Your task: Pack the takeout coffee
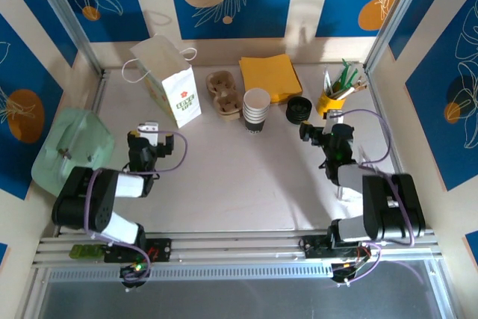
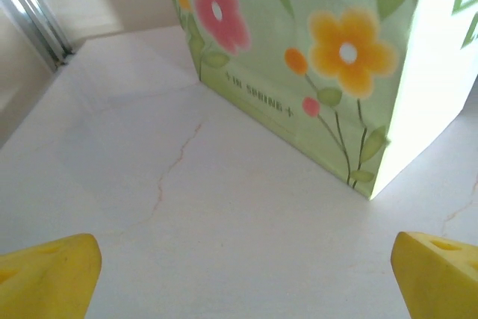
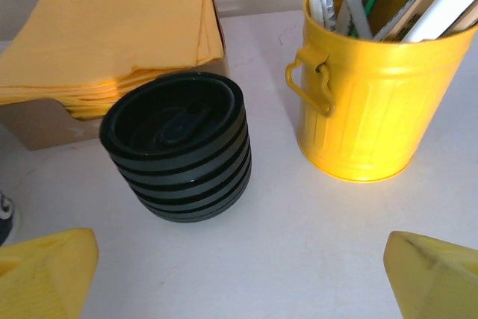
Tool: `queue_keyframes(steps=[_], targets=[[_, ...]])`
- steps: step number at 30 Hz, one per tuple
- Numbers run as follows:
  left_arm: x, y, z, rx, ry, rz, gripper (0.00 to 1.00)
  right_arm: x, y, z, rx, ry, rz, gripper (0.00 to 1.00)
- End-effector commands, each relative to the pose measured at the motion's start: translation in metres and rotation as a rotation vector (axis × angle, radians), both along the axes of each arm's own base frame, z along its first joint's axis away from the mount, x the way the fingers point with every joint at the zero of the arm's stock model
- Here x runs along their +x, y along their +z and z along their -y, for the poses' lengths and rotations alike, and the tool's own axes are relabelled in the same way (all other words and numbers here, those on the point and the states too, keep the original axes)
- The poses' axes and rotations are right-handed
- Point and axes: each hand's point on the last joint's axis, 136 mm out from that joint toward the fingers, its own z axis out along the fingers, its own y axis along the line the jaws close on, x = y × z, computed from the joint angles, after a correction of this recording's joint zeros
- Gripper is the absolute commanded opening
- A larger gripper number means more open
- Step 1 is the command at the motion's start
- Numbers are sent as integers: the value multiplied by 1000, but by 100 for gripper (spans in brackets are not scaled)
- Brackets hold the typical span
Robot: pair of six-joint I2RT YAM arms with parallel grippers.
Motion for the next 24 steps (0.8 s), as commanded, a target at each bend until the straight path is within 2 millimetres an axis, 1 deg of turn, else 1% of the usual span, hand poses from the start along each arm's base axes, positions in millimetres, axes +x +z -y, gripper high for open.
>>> queue_keyframes(steps=[1, 2, 3, 4, 5, 7, 8, 9, 10, 11, 13, 14, 15, 18, 19, 21, 24], targets=[[-8, 33, -9, -27, 66, 50, 100, -14, 10, 1, 30, -20, -95, 99], [-13, 37, -12, -49, 90, 36, 99, -20, 17, 3, 45, -32, -104, 99], [-17, 43, -12, -70, 90, 27, 99, -27, 26, 7, 80, -54, -111, 99], [-20, 48, -10, -87, 85, 16, 99, -34, 33, 8, 131, -72, -126, 99], [-24, 57, -9, -109, 82, 22, 99, -40, 45, 7, 198, -78, -130, 99], [-35, 65, -12, -172, 121, -9, 99, -55, 63, 4, 320, -90, -149, 99], [-40, 74, -16, -218, 159, -15, 99, -64, 71, 0, 386, -95, -177, 99], [-48, 77, -20, -265, 197, -48, 99, -71, 80, -5, 434, -84, -201, 99], [-52, 84, -18, -303, 199, -72, 99, -76, 86, -11, 466, -68, -229, 99], [-55, 89, -7, -334, 150, -112, 99, -82, 87, -18, 498, -53, -281, 99], [-62, 100, 22, -432, 13, -181, 99, -89, 91, -29, 572, -43, -386, 99], [-65, 107, 40, -493, -72, -210, 99, -92, 92, -37, 599, -23, -452, 99], [-70, 112, 52, -544, -125, -247, 100, -95, 90, -44, 617, -10, -522, 99], [-87, 126, 78, -643, -247, -328, 99, -94, 99, -69, 620, 62, -642, 99], [-90, 131, 82, -653, -270, -334, 99, -93, 100, -75, 598, 67, -670, 99], [-98, 139, 83, -663, -272, -364, 99, -85, 108, -89, 524, 72, -705, 99], [-106, 142, 83, -646, -265, -436, 99, -70, 116, -109, 456, 84, -740, 99]])
